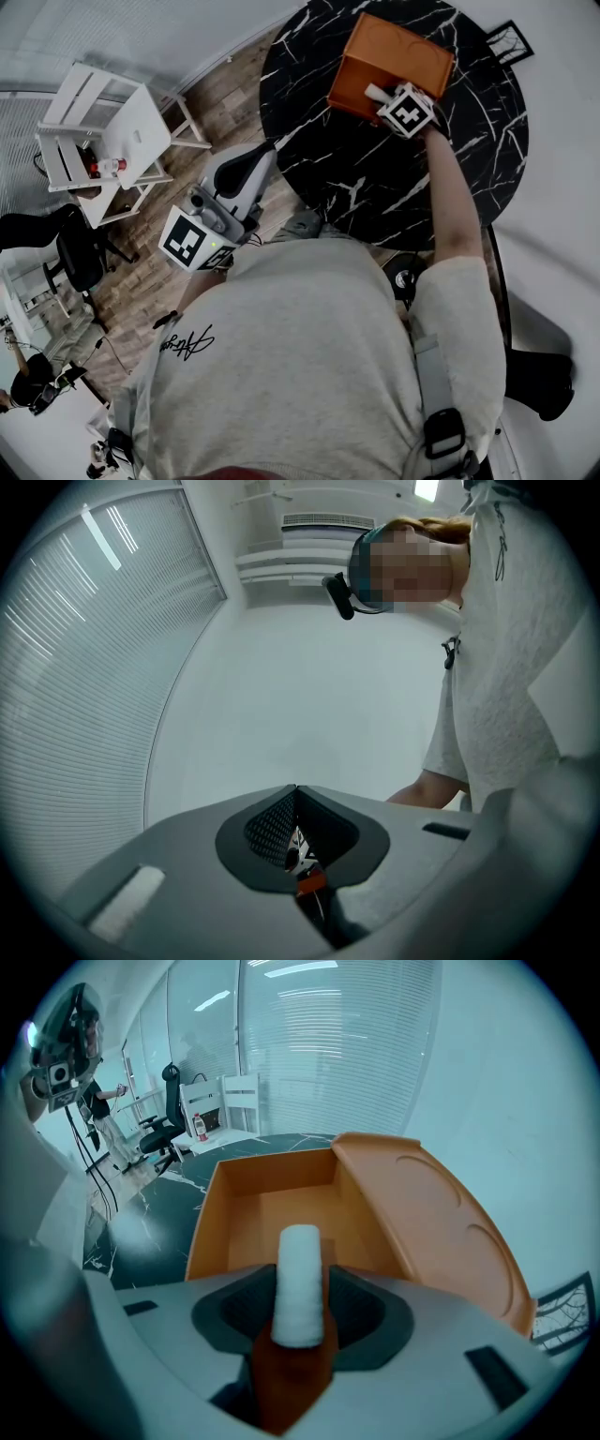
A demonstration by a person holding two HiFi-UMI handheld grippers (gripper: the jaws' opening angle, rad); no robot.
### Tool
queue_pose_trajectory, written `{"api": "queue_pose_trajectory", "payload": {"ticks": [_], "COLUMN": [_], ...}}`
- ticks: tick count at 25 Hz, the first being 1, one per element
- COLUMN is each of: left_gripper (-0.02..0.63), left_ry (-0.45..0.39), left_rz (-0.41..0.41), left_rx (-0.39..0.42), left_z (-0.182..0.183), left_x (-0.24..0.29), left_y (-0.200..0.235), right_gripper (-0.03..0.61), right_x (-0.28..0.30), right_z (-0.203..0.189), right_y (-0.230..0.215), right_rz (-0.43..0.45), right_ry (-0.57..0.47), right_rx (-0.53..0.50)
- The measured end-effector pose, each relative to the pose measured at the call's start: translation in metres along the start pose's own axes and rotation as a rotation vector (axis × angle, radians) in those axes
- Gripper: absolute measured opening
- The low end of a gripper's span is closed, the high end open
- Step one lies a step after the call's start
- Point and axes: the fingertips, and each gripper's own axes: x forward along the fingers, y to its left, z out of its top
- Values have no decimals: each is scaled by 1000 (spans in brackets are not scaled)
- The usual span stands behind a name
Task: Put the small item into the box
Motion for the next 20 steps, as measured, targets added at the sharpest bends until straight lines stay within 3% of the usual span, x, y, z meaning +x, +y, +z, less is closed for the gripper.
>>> {"api": "queue_pose_trajectory", "payload": {"ticks": [20], "left_gripper": [3], "left_ry": [-18], "left_rz": [-26], "left_rx": [-4], "left_z": [3], "left_x": [6], "left_y": [-2], "right_gripper": [161], "right_x": [-31], "right_z": [22], "right_y": [5], "right_rz": [-27], "right_ry": [-122], "right_rx": [35]}}
